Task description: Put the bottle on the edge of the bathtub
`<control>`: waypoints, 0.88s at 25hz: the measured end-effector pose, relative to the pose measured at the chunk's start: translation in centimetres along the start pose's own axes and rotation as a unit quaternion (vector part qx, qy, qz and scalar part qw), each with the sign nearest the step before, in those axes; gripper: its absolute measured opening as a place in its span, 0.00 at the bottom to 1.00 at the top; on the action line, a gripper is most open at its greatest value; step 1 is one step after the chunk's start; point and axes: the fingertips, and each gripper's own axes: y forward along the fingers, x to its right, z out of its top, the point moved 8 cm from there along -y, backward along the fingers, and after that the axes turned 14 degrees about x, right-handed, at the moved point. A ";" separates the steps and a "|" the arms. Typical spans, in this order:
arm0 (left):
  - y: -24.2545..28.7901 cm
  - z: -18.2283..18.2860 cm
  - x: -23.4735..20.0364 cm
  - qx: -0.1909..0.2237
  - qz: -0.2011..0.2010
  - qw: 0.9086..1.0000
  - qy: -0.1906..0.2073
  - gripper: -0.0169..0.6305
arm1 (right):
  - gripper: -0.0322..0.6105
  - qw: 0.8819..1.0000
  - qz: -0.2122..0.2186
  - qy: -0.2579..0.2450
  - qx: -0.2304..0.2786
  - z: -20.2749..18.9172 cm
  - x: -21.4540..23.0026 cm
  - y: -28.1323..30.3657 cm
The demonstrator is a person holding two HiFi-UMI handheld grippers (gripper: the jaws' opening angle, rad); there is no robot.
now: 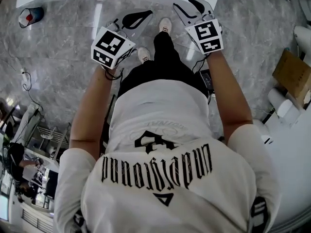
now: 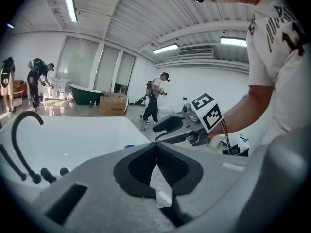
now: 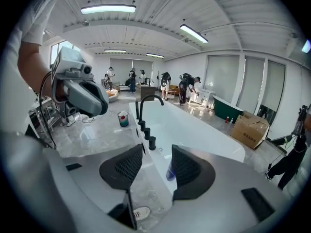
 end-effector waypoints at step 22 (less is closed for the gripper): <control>-12.3 11.9 9.0 0.118 0.028 0.991 0.059 0.05 | 0.20 0.992 -0.015 -0.018 0.121 14.1 -8.9 -13.1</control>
